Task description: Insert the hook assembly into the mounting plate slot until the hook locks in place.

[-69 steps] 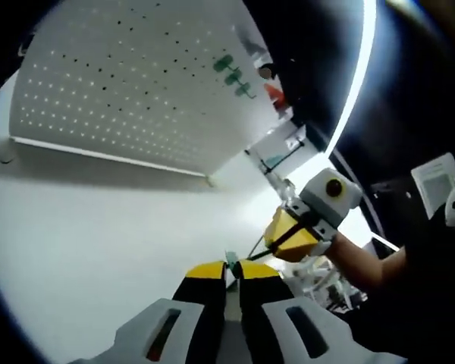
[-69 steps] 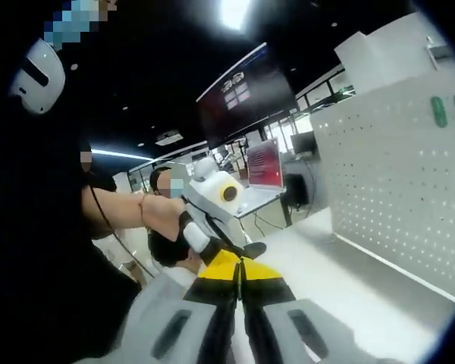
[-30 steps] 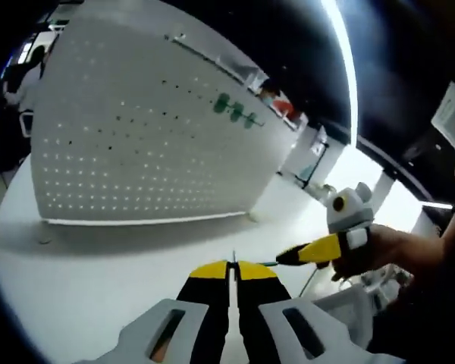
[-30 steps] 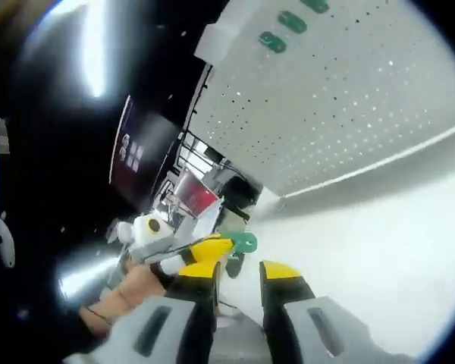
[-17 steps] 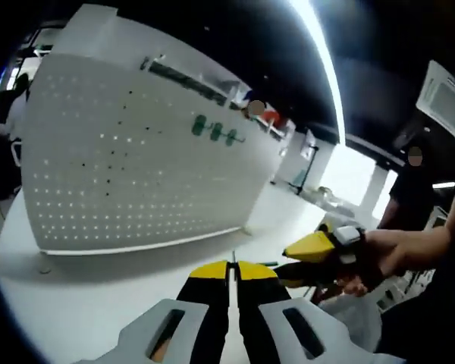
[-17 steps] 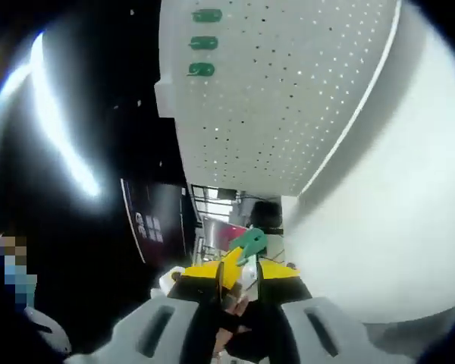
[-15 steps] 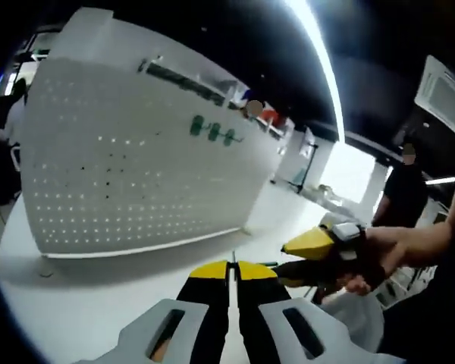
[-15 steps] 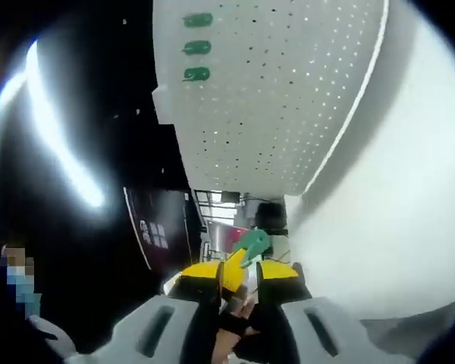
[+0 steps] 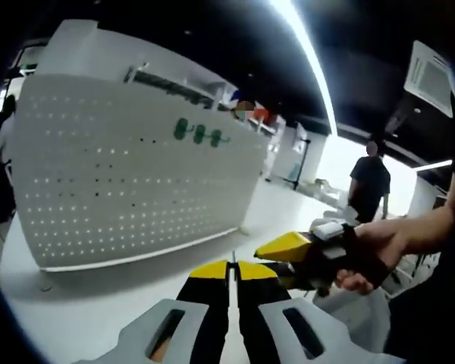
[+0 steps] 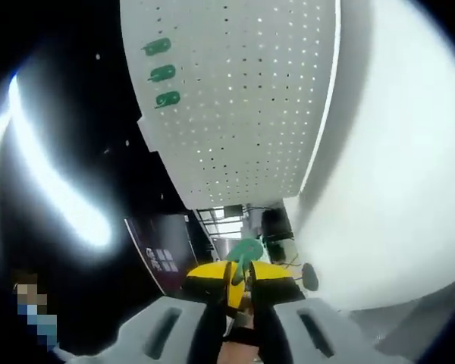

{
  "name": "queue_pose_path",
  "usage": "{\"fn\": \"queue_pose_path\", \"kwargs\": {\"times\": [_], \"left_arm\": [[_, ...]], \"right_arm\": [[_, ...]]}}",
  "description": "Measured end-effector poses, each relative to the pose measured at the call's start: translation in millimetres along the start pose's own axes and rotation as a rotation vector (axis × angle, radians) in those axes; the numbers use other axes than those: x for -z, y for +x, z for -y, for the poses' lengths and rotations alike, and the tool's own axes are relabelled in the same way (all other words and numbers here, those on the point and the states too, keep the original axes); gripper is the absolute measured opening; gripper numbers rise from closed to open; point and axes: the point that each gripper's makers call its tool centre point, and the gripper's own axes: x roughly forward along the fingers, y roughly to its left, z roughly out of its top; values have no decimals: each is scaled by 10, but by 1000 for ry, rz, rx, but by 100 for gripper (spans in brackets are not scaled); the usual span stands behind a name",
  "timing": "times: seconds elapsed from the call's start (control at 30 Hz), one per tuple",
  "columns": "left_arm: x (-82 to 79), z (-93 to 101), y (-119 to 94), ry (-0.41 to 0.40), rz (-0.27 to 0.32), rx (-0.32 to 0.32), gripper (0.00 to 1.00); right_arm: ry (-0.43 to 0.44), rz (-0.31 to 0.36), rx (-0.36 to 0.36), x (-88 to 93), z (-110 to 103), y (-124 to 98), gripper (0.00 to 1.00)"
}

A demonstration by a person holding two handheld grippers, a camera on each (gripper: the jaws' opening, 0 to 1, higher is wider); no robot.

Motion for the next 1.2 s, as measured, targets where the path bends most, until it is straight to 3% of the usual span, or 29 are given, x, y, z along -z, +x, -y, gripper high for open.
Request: {"fn": "queue_pose_path", "kwargs": {"times": [0.43,0.77,0.97,1.2], "left_arm": [[3,-4,3,8,11,4,1],[77,6,22,59,-17,12,2],[95,-6,24,65,-21,14,2],[80,5,12,44,-21,21,3]], "right_arm": [[72,-13,-16,137,-37,15,3],[53,10,7,115,10,-6,1],[24,14,20,149,-18,-7,0],[-108,0,50,121,-61,2,0]]}}
